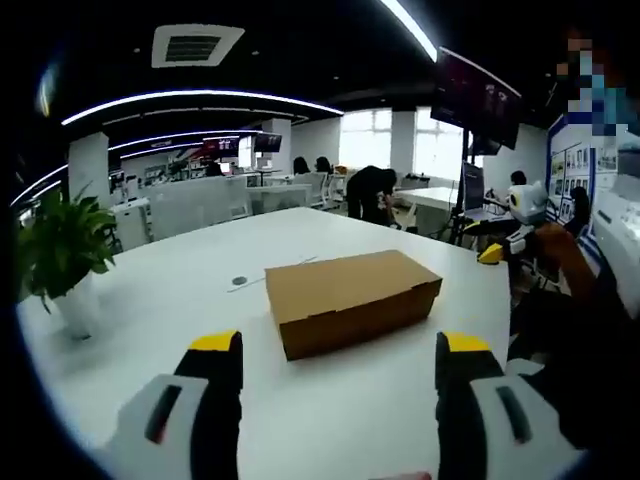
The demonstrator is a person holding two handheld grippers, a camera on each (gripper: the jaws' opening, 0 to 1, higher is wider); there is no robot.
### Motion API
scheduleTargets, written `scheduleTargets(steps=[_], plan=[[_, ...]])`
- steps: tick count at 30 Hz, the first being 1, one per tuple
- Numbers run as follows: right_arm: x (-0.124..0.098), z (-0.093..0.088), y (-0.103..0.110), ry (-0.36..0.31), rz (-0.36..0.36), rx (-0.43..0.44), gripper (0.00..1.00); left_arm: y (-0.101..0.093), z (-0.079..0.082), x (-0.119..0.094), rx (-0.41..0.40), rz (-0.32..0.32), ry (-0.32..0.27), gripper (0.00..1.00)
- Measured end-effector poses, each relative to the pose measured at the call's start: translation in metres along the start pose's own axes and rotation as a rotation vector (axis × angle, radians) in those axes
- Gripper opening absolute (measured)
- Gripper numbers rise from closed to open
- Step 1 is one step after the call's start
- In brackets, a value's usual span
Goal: Operate the shoe box by opening the lid, removing the specified soft item, and placing it in the target area until the item is outside and the box remains undamaged.
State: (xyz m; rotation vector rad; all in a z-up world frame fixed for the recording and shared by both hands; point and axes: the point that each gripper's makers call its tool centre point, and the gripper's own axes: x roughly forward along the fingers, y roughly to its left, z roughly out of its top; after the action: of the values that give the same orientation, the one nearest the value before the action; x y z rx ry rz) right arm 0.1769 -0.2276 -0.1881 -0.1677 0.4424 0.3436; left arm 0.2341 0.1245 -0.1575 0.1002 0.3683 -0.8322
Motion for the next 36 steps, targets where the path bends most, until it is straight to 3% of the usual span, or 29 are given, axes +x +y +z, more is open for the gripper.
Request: scheduleTargets(steps=[2, 7, 8, 10, 11, 13, 14, 15, 16, 17, 18, 20, 28, 36], plan=[[-0.002, -0.002, -0.004, 0.018, -0.02, 0.011, 0.83, 0.0, -0.002, -0.003, -0.018, -0.019, 0.004, 0.75], [-0.002, -0.004, -0.004, 0.035, -0.023, -0.005, 0.85, 0.0, -0.003, -0.003, -0.017, -0.024, 0.003, 0.8], [-0.002, -0.004, -0.002, 0.036, -0.013, 0.002, 0.83, -0.005, -0.003, -0.003, -0.021, -0.058, 0.0, 0.78], [-0.001, -0.004, 0.001, 0.03, 0.007, 0.0, 0.73, -0.01, 0.005, -0.003, -0.056, -0.103, -0.056, 0.65], [-0.001, -0.002, 0.002, 0.017, 0.014, -0.014, 0.74, -0.01, 0.008, -0.003, -0.052, -0.107, -0.073, 0.63], [0.0, 0.008, 0.002, -0.047, 0.021, -0.097, 0.8, -0.011, 0.01, -0.004, -0.041, -0.111, -0.087, 0.73], [-0.001, 0.013, 0.003, -0.081, 0.017, -0.144, 0.79, -0.013, 0.017, -0.006, -0.001, -0.126, -0.133, 0.81], [-0.003, 0.012, 0.005, -0.078, 0.019, -0.137, 0.8, -0.014, 0.017, -0.008, -0.005, -0.126, -0.128, 0.83], [-0.003, 0.007, 0.007, -0.036, 0.034, -0.033, 0.8, -0.014, 0.018, -0.007, -0.049, -0.113, -0.117, 0.82], [-0.003, 0.008, 0.006, -0.04, 0.032, -0.051, 0.81, -0.012, 0.018, -0.005, -0.054, -0.096, -0.118, 0.8], [-0.006, 0.007, 0.004, -0.03, 0.014, -0.036, 0.81, -0.003, 0.009, -0.003, -0.019, -0.037, -0.063, 0.79], [-0.008, 0.005, 0.005, -0.014, 0.019, 0.014, 0.81, 0.001, 0.005, -0.001, -0.018, -0.021, -0.041, 0.79], [-0.007, -0.01, -0.005, 0.022, 0.002, 0.06, 0.8, 0.014, -0.005, -0.002, -0.063, 0.024, 0.013, 0.79], [-0.006, 0.003, -0.003, -0.006, 0.02, 0.066, 0.77, 0.011, -0.004, -0.001, -0.042, 0.011, 0.033, 0.78]])
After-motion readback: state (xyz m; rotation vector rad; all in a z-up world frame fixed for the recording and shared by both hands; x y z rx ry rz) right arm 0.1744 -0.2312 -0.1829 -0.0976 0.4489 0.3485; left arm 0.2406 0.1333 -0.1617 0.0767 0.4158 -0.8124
